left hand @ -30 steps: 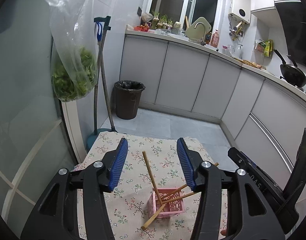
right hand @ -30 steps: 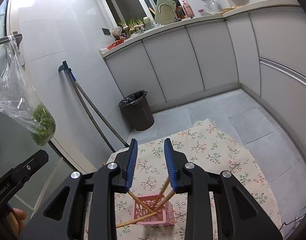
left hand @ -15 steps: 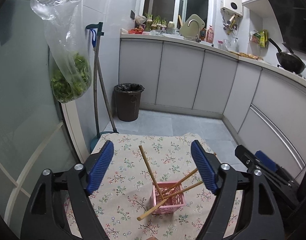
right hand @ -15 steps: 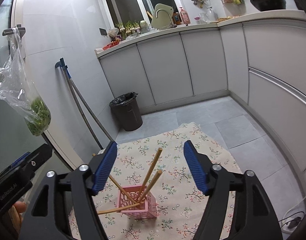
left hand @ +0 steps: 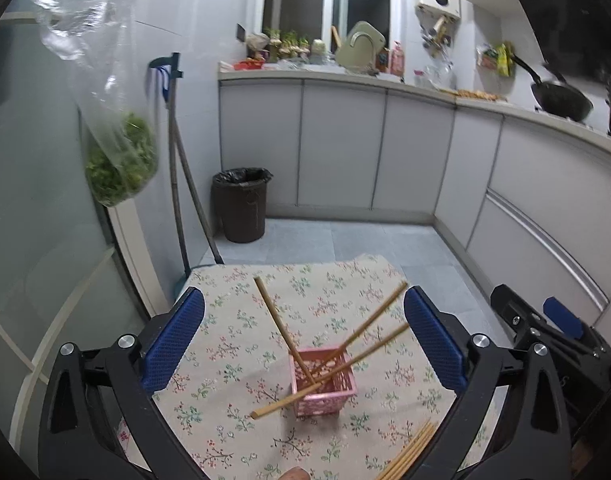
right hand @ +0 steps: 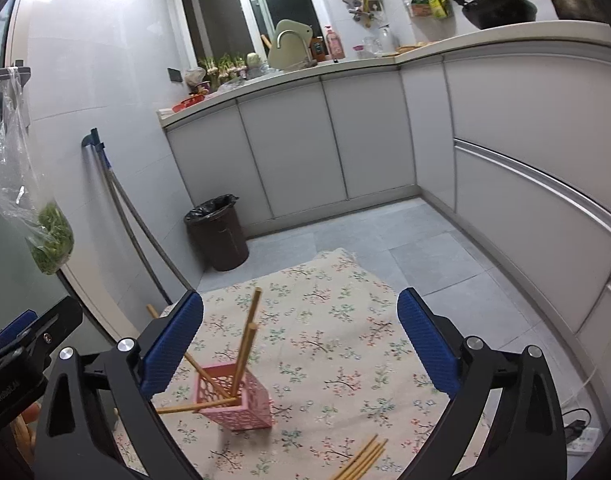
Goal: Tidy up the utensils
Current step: 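Lower the left tool to the chopstick pile and grasp another chopstick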
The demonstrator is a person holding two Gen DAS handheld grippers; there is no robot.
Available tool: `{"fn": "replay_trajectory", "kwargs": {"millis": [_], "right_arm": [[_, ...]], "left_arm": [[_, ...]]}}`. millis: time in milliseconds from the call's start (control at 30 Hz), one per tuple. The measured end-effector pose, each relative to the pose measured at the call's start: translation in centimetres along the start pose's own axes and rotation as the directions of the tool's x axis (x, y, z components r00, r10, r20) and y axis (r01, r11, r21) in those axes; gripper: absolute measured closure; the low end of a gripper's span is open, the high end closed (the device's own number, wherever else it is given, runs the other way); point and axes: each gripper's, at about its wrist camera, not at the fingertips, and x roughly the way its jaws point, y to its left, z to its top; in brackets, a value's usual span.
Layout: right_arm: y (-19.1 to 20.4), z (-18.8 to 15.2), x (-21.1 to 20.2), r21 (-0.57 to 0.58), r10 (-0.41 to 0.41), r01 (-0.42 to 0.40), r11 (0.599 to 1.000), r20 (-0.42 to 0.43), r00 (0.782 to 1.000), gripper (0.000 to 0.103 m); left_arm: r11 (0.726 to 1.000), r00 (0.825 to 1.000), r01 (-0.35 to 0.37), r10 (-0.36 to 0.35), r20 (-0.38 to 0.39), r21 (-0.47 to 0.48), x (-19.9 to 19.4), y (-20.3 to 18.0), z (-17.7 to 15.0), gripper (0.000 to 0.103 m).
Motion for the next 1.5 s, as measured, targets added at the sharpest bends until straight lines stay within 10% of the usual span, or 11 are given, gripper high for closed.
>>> {"fn": "replay_trajectory", "kwargs": {"millis": [633, 1000, 1267, 1500], "right_arm": [[-11.6, -4.9, -1.5, 0.286, -0.07, 0.13, 0.949, -0.212, 0.975, 0.007], [-17.5, -8.3, -1.0, 0.533, -0.019, 0.197, 0.823, -0.322, 0.947, 0.007], [-19.3, -9.7, -0.1, 0.637, 0.055, 0.211, 0.742, -0.371, 0.927, 0.007], [-19.9, -11.0, 1.5, 0.68, 0.139, 0.213, 0.701, -0.423, 0.896, 0.007]], "left_arm": [[0.986, 0.99, 0.093, -0.076, -0.123, 0.14, 1.6, -6.4, -3.7, 0.007], [0.931, 0.912, 0.27, -0.165, -0.376, 0.247, 5.9, -11.9, -8.3, 0.007], [0.884, 0.751, 0.406, -0.179, -0.635, 0.231, 11.5, -15.3, -12.8, 0.007], [0.919, 0.593, 0.386, -0.179, -0.785, 0.082, 17.7, -15.7, -15.2, 0.016]]}}
